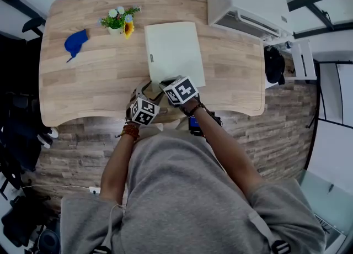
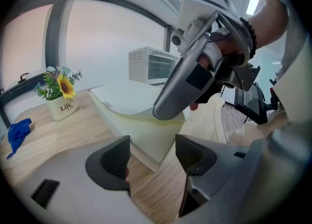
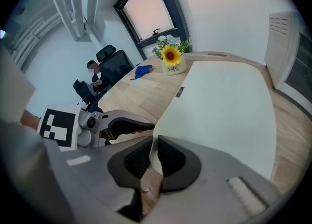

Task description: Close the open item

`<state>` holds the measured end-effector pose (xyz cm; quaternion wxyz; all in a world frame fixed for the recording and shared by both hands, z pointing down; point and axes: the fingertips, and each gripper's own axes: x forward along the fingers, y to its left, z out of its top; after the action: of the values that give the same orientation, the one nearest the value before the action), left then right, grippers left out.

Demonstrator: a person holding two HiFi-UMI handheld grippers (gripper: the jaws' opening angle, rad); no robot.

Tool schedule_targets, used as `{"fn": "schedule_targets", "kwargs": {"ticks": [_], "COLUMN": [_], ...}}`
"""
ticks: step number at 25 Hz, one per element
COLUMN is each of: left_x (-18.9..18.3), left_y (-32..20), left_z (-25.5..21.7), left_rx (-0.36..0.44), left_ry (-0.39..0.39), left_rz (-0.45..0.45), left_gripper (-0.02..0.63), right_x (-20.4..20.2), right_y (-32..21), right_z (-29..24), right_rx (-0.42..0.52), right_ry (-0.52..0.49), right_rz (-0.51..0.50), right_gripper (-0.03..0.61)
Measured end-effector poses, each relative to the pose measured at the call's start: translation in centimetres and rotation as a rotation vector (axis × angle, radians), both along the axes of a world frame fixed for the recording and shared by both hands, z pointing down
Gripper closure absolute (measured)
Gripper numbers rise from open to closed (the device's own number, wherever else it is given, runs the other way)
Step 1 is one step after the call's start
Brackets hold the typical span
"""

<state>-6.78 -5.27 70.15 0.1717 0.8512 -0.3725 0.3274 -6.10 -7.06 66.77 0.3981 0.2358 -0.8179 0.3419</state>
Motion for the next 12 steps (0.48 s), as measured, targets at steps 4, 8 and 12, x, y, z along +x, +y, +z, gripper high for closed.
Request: {"fn": "schedule_targets", "kwargs": {"ticks": [4,8,12], "left_x": [0.09,0.07,0.07], "left_y": [0.00,0.08,0.06], "left_z": [-0.03,-0.07,-0.11], "left_rx": [0.002,0.002,0.007], "left_ry": [0.003,0.007,0.015], "left_rz": [0.004,0.007,0.008], "left_gripper": [0.319,0.319,0.319], "right_x": [-0.06,-0.20,-0.41], "right_y": [0.02,0.07,0.04], "right_z": [0.35,0.53,0.66], "right_rx": [-0.010,-0.014,-0.018], "right_ry": [0.002,0.009,0.013], "right_rz": [0.002,0.000,-0.003], "right_gripper": [0.540,0.540,0.538]}}
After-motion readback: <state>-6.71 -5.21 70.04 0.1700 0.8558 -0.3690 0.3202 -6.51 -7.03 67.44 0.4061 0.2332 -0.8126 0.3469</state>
